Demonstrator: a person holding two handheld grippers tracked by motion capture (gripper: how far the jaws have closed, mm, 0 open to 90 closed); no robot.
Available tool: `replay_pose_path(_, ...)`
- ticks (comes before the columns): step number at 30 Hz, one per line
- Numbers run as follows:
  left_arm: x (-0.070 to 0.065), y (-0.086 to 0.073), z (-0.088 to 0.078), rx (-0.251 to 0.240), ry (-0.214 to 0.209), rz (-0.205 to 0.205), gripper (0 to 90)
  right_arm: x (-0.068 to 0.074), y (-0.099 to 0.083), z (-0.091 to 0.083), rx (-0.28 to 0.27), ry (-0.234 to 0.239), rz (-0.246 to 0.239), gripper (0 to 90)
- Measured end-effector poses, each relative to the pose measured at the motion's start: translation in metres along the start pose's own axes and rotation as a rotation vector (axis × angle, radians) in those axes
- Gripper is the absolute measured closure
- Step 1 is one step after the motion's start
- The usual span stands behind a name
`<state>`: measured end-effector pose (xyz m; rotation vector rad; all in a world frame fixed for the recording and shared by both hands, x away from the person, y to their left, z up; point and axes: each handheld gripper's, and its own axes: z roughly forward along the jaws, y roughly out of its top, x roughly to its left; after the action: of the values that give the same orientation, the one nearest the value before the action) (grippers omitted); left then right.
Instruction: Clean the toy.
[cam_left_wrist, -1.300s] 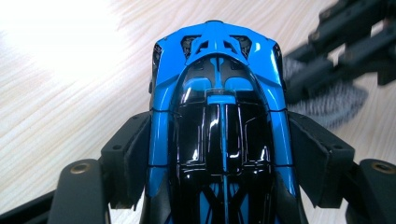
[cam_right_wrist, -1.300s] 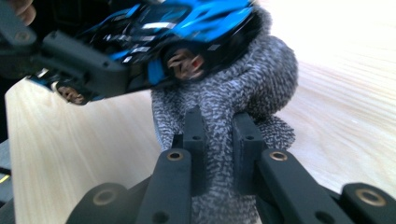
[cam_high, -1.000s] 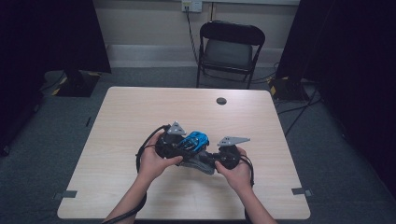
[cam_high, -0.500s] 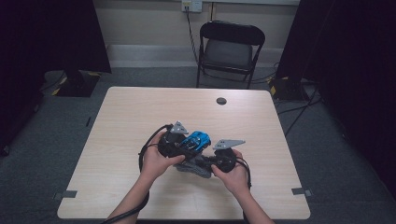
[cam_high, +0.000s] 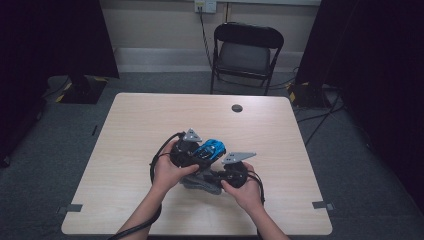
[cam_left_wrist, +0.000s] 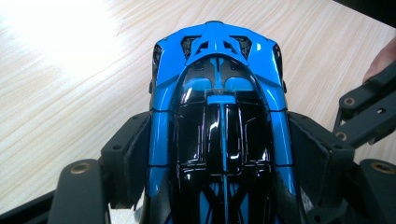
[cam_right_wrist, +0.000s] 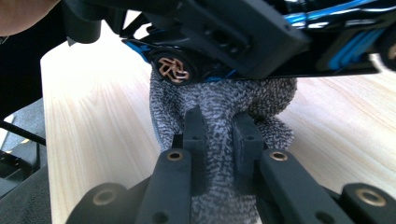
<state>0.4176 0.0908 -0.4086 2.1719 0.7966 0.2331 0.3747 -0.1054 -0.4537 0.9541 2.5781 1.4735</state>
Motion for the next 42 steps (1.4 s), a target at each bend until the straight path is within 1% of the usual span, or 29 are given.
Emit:
replay_pose_path(7, 0.001, 0.0, 0.0, 0.0, 0.007, -0.002, 28.3, 0.006, -0.001, 0.005, 0.004, 0.023, -0.01, 79.3)
replay_pose_path(10, 0.002, 0.0, 0.001, -0.013, 0.011, -0.015, 28.3, 0.008, -0.002, 0.008, 0.012, 0.04, -0.02, 79.3)
replay_pose_path(12, 0.003, 0.0, 0.001, -0.012, 0.013, -0.016, 28.3, 0.009, -0.003, 0.01, 0.014, 0.05, -0.018, 79.3)
replay_pose_path(17, 0.007, 0.0, 0.003, -0.016, 0.02, -0.033, 28.3, 0.013, -0.004, 0.012, 0.025, 0.069, -0.036, 79.2)
replay_pose_path(19, 0.009, 0.0, 0.002, -0.026, 0.023, -0.045, 28.3, 0.014, -0.004, 0.012, 0.025, 0.077, -0.041, 79.2)
replay_pose_path(24, 0.015, -0.002, -0.002, -0.037, 0.043, -0.059, 28.3, 0.016, -0.004, 0.01, 0.031, 0.09, -0.054, 79.2)
replay_pose_path(25, 0.017, -0.002, -0.004, -0.04, 0.043, -0.068, 28.3, 0.016, -0.005, 0.009, 0.033, 0.091, -0.056, 79.2)
replay_pose_path(26, 0.019, -0.002, -0.006, -0.038, 0.047, -0.063, 28.3, 0.016, -0.005, 0.009, 0.034, 0.09, -0.056, 79.2)
replay_pose_path(27, 0.021, -0.003, -0.008, -0.048, 0.051, -0.075, 28.3, 0.016, -0.005, 0.009, 0.036, 0.089, -0.056, 79.2)
replay_pose_path(29, 0.025, -0.003, -0.013, -0.046, 0.058, -0.08, 28.3, 0.015, -0.007, 0.008, 0.044, 0.091, -0.058, 79.2)
replay_pose_path(32, 0.029, -0.005, -0.02, -0.049, 0.071, -0.079, 28.3, 0.012, -0.008, 0.005, 0.047, 0.081, -0.055, 79.2)
replay_pose_path(35, 0.03, -0.007, -0.023, -0.04, 0.073, -0.075, 28.3, 0.006, -0.008, 0.001, 0.044, 0.064, -0.049, 79.2)
replay_pose_path(38, 0.031, -0.011, -0.025, -0.039, 0.075, -0.08, 28.3, 0.001, -0.007, -0.005, 0.034, 0.05, -0.041, 79.2)
replay_pose_path(40, 0.032, -0.014, -0.025, -0.032, 0.072, -0.083, 28.3, -0.002, -0.007, -0.009, 0.031, 0.032, -0.035, 79.1)
replay_pose_path(42, 0.032, -0.018, -0.026, -0.028, 0.069, -0.081, 28.3, -0.008, -0.007, -0.015, 0.029, -0.001, -0.025, 79.0)
